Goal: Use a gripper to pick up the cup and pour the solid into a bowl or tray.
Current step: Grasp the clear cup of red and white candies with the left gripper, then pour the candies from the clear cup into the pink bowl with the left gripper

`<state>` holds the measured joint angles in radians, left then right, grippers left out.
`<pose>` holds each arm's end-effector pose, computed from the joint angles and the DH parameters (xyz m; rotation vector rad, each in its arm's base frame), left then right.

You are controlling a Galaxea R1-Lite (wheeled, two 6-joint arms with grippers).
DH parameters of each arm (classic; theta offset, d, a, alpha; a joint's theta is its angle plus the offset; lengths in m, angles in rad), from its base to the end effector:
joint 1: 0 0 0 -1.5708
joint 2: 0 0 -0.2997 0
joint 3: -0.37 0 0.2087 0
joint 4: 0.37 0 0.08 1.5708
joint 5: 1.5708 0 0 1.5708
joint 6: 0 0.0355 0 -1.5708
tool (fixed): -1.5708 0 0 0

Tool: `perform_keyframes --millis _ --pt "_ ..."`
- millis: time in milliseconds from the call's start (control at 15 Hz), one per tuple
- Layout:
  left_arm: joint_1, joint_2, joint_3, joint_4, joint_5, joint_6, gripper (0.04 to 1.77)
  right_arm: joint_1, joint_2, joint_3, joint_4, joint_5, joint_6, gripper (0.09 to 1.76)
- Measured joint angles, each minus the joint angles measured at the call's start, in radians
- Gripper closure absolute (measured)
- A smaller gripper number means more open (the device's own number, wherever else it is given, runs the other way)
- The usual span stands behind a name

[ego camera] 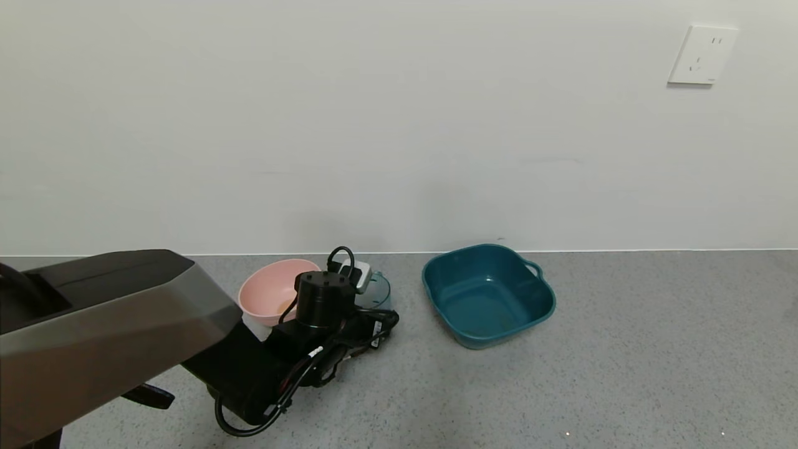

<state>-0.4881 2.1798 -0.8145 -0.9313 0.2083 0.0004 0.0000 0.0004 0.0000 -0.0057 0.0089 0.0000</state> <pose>0.3471 -0.1760 0.0225 0.1490 0.4092 -0.2755 0.0104 0.0003 0.0761 0.0000 -0.0053 0.0089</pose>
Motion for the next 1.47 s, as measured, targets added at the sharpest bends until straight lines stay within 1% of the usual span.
perform_keyframes --millis 67,200,667,867,1000,1200,1467 --pt "0.000 0.001 -0.001 -0.001 0.001 0.000 0.40 0.000 0.000 0.000 0.000 0.000 0.000 0.14" --pt "0.000 0.002 0.000 -0.003 0.002 0.000 0.46 0.000 0.000 0.000 0.000 0.000 0.000 0.14" --pt "0.011 -0.027 0.007 0.008 0.001 0.003 0.48 0.000 0.000 0.000 0.000 0.000 0.000 0.14" --pt "0.026 -0.071 0.006 0.058 -0.004 0.004 0.48 0.000 0.000 0.000 0.000 0.000 0.000 0.14" --pt "0.048 -0.109 0.000 0.082 -0.007 0.003 0.48 0.000 0.000 0.000 0.000 0.000 0.000 0.14" --pt "0.098 -0.161 -0.016 0.125 -0.009 0.005 0.48 0.000 0.000 0.000 0.000 0.000 0.000 0.14" --pt "0.140 -0.227 -0.040 0.186 -0.031 -0.007 0.48 0.000 0.000 0.000 0.000 0.000 0.000 0.14"
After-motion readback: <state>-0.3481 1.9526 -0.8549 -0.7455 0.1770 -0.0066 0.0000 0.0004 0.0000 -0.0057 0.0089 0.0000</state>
